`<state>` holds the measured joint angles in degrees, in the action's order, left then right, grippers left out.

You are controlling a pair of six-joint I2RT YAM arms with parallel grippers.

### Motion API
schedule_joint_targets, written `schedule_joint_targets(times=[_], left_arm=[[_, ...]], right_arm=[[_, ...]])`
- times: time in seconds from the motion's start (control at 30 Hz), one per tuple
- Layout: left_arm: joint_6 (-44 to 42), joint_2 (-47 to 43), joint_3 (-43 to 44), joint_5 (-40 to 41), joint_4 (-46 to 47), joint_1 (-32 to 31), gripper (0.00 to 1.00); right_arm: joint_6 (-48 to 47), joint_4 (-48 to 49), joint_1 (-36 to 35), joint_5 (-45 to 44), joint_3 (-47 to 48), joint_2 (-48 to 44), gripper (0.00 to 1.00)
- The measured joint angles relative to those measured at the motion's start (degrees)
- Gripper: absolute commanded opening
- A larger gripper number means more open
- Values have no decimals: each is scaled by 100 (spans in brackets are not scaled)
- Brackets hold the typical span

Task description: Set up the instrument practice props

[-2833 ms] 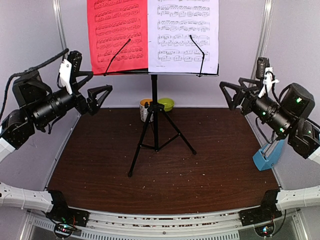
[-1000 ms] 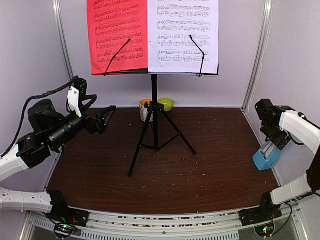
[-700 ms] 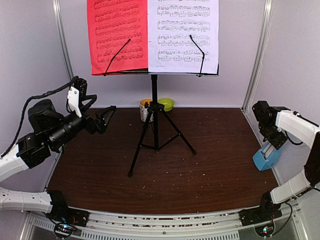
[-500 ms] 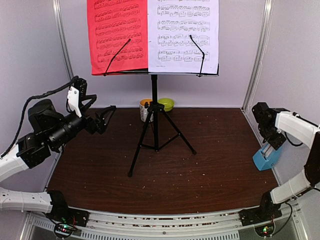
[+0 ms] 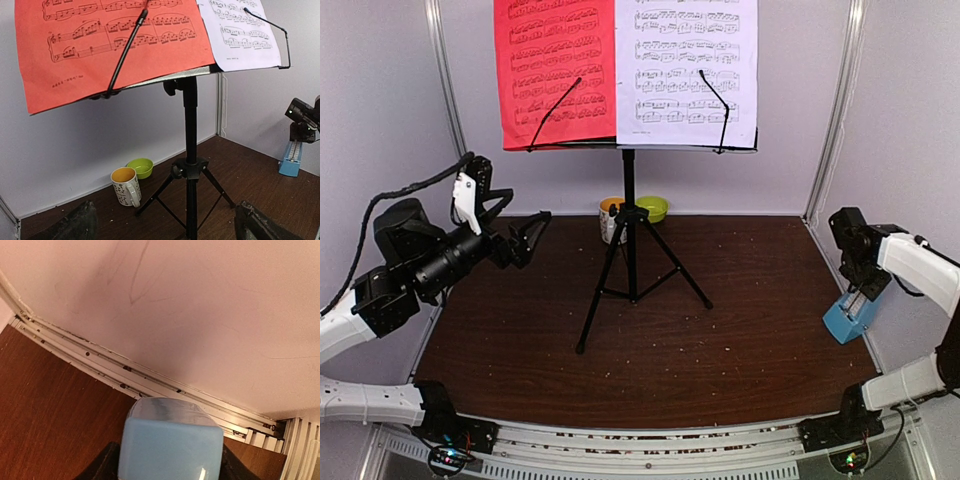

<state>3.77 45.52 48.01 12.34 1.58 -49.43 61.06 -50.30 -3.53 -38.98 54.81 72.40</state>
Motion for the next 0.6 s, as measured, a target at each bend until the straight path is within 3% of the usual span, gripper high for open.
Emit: schedule_joint_targets(times=[0.23,0.6], left_arm=[[-48,168,2,-282,2,0,98],[-188,-31,-367,-680,177,-2,98]], right_arm=[[-651,59,-1108,295,-15,-385,46],[-1506,321,-3821,433,131,-807,45]])
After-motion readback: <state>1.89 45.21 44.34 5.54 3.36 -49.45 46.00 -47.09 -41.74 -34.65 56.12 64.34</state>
